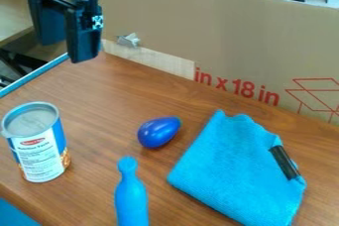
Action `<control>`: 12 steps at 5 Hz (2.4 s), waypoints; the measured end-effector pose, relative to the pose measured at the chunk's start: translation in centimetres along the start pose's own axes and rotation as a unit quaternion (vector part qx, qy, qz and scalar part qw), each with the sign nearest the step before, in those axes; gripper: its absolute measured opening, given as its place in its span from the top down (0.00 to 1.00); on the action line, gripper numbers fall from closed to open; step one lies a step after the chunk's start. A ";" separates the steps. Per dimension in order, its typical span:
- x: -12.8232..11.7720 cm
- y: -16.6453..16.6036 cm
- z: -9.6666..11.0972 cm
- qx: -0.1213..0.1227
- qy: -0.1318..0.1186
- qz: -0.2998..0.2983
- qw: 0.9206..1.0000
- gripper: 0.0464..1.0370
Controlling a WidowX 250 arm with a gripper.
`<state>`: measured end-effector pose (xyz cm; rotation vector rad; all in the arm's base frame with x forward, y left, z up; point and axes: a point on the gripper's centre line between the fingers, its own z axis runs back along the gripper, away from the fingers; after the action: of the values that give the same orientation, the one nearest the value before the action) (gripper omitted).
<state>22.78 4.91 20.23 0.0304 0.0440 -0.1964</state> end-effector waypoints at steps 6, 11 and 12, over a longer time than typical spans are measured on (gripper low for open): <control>8.2 -1.0 -10.2 0.029 0.057 -0.044 0.997 0.04; 10.1 -0.8 -17.2 0.002 0.061 -0.076 0.995 0.07; 9.8 -0.7 -17.4 0.000 0.071 -0.073 0.995 0.19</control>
<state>31.53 2.87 2.40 0.0409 0.1889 -0.3399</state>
